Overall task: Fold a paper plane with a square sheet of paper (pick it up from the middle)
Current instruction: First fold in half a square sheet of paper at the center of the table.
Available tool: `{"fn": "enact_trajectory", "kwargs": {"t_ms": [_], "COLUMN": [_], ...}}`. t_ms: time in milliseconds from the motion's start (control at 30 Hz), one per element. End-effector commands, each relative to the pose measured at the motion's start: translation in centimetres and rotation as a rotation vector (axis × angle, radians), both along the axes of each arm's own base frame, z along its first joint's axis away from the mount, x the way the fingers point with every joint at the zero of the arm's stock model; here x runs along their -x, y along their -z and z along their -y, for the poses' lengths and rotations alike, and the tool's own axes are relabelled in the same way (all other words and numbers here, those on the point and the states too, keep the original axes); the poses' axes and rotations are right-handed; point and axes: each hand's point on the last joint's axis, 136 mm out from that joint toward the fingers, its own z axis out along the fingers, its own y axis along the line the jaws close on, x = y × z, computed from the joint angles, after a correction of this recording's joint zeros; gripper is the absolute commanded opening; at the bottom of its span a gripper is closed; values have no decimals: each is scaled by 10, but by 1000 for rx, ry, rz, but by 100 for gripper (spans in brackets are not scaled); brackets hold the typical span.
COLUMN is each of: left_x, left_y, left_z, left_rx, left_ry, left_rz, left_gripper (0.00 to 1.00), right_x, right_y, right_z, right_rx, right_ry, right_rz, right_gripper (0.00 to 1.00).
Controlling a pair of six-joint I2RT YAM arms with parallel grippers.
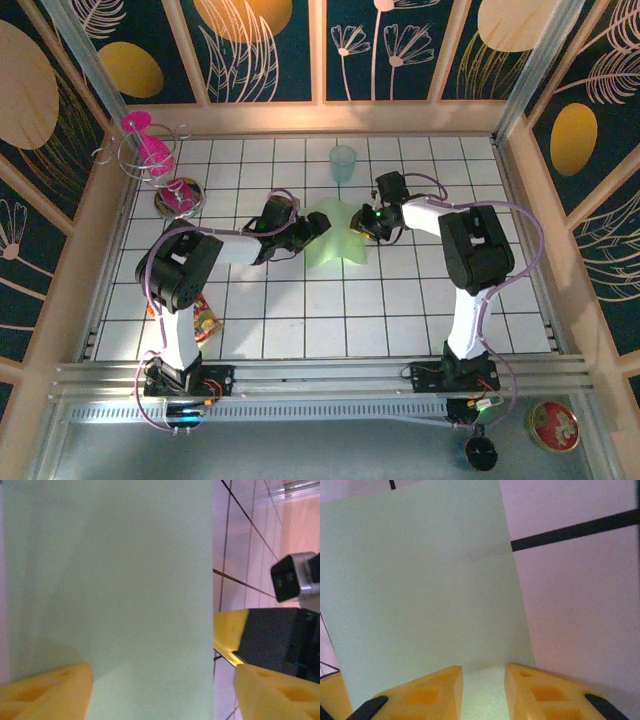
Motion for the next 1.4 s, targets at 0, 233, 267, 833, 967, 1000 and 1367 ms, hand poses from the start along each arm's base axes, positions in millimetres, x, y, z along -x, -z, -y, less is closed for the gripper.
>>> {"fn": "enact_trajectory", "kwargs": {"t_ms": [0,233,267,833,967,1000,1367], "left_x": [17,17,17,6,-1,-2,9], "left_y": [22,28,29,-3,-56,-69,-175], "left_z": [-6,-8,-8,-9,-1,0,-1], "left_rx": [-31,-76,-80,-119,-21,9,414], "left_ry": [6,16,18,53,92,97,164], "left_rz": [-80,-93,-96,26,157,183,305], "left_gripper": [78,77,76,35,30,29,26], "right_x": [11,15,16,-3,-11,-11,14], "right_y": [14,1,2,-57,-106,-117,-184], "right_z": [-13,-47,-51,-35,-8,-2,-16], "right_rx": [-4,-106,-114,-213,-288,-316,-582], "right_ry": [-27,-70,-73,-19,22,32,-151], "right_rz": [-53,-38,-42,141,314,348,521], "right_gripper": [30,30,30,31,38,40,74]}}
